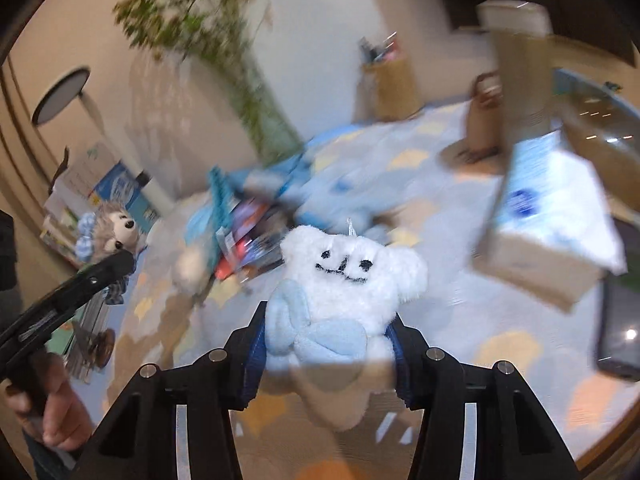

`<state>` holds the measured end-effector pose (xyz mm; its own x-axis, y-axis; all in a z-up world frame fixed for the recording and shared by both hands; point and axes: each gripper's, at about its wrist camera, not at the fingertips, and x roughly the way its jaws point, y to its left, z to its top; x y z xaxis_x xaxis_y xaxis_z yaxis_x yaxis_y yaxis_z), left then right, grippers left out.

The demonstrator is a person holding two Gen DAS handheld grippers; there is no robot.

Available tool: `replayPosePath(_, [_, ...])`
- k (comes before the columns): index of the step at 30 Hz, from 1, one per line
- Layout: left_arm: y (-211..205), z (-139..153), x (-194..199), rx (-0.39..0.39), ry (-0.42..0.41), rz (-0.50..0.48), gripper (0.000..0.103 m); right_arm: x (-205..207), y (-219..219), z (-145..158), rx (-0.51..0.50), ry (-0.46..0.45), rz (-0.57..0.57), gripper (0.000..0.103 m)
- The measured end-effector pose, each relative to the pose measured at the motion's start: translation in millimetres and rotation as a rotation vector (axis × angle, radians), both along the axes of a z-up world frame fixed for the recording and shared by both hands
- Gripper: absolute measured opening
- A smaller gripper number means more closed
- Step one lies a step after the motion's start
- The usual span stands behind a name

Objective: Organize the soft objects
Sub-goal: 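Carry both plushes to the glass bowl and open both tools over it, then move both open tools back over the desk toward the remaining items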

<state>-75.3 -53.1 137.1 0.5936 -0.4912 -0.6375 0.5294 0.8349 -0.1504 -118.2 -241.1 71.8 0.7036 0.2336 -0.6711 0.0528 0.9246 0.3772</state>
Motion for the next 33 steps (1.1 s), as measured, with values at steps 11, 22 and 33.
replayPosePath(11, [-221, 38, -7, 0.033, 0.018, -0.386, 0.023, -43, -183, 62, -0.058, -0.102, -0.355, 0.051])
replayPosePath(22, [-378, 7, 39, 0.122, 0.008, -0.439, 0.039, -11, -347, 38, 0.049, 0.057, -0.628, 0.060])
replayPosePath(33, [-373, 19, 33, 0.063, 0.044, -0.484, 0.043, -42, -360, 31, 0.114, 0.075, -0.619, 0.065])
